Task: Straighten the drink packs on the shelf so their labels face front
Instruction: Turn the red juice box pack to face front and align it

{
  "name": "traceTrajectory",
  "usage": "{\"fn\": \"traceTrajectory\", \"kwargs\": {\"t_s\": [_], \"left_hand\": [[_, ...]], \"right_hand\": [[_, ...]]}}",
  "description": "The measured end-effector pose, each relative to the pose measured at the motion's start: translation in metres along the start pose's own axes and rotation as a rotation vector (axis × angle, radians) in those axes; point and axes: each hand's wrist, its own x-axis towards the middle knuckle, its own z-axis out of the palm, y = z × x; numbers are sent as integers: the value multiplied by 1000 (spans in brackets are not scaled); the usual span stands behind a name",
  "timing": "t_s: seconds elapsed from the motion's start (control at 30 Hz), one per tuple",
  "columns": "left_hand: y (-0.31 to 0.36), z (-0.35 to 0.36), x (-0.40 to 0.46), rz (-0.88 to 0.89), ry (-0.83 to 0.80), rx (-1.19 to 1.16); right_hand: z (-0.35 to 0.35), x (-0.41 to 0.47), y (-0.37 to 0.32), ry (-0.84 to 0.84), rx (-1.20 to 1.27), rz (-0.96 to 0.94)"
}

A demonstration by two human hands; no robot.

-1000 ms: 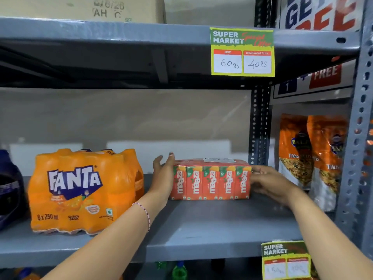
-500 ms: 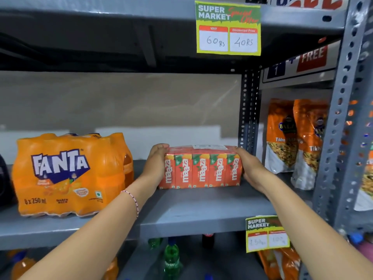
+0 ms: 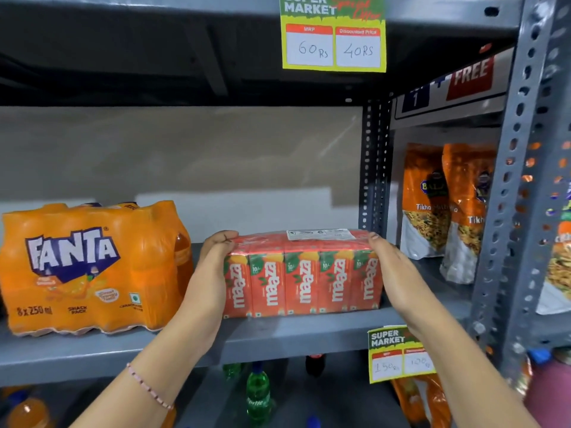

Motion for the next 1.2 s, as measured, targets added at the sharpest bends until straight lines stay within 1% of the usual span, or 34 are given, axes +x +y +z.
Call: {"fn": "traceTrajectory", "kwargs": {"t_s": [0.07, 0.23, 0.37, 0.5, 0.73, 0.87, 0.9, 0.97, 1.03, 1.07, 1.13, 1.17, 1.2], "left_hand": [[1, 2, -1, -11, 16, -20], [0, 6, -3, -27, -9, -32], [-7, 15, -10, -51, -96, 1], [-12, 26, -16, -64, -127, 3], [-6, 30, -11, -93, -102, 16], [-6, 28, -16, -67, -174, -3], [-7, 21, -14, -27, -227, -2], [-7, 2, -24, 29, -293, -27], [11, -24, -43, 72, -250, -17], [21, -38, -54, 139, -200, -4], [39, -80, -69, 411, -4, 62], [49, -103, -71, 528, 121, 114], [54, -131, -65, 599, 250, 175]], "right_hand": [[-1, 0, -1, -2, 3, 10], [-9, 1, 0, 8, 35, 27], [-17, 4, 4, 90, 77, 44], [-27, 3, 7, 131, 107, 53], [-22, -5, 2, 196, 85, 89], [-16, -19, -7, 286, 86, 135], [-14, -21, -7, 298, 81, 138], [-2, -33, -15, 337, 5, 89], [19, -54, -24, 452, -112, -60], [33, -68, -27, 499, -161, -161], [74, -97, -31, 510, -169, -407], [96, -108, -27, 480, -174, -513], [121, -117, -23, 428, -177, -574]]}}
